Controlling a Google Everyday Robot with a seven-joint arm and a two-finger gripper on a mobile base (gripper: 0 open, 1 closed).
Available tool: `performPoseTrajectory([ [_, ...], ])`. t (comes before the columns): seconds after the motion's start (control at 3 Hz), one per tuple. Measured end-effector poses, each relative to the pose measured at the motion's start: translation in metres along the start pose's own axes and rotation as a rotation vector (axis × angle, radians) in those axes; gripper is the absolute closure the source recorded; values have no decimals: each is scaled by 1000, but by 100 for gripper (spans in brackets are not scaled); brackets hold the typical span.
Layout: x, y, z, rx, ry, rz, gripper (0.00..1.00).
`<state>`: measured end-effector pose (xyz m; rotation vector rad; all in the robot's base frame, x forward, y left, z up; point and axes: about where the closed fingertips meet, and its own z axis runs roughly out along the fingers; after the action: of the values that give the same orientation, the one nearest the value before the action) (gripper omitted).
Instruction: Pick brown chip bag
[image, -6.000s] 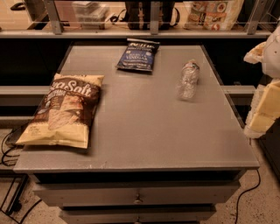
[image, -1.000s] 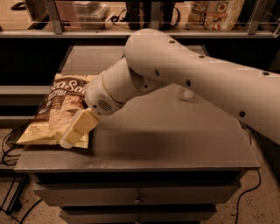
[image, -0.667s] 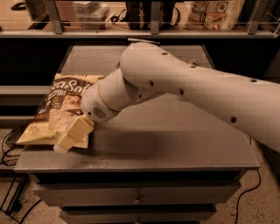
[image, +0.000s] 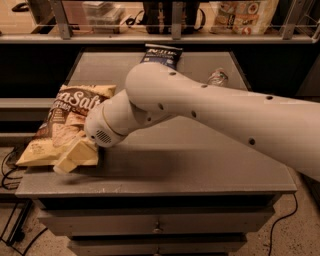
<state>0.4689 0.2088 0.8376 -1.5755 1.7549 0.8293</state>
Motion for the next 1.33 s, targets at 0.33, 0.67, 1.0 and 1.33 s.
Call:
performPoseTrajectory([
  [0.33,3,-8,-11,55,10,5,45],
  [0.67,5,-17,-27,106,18,6,68],
  [1.0,-2,-32,-54,149,12,-19,91],
  [1.33,-19,-53,-94,181,-10,-70,100],
])
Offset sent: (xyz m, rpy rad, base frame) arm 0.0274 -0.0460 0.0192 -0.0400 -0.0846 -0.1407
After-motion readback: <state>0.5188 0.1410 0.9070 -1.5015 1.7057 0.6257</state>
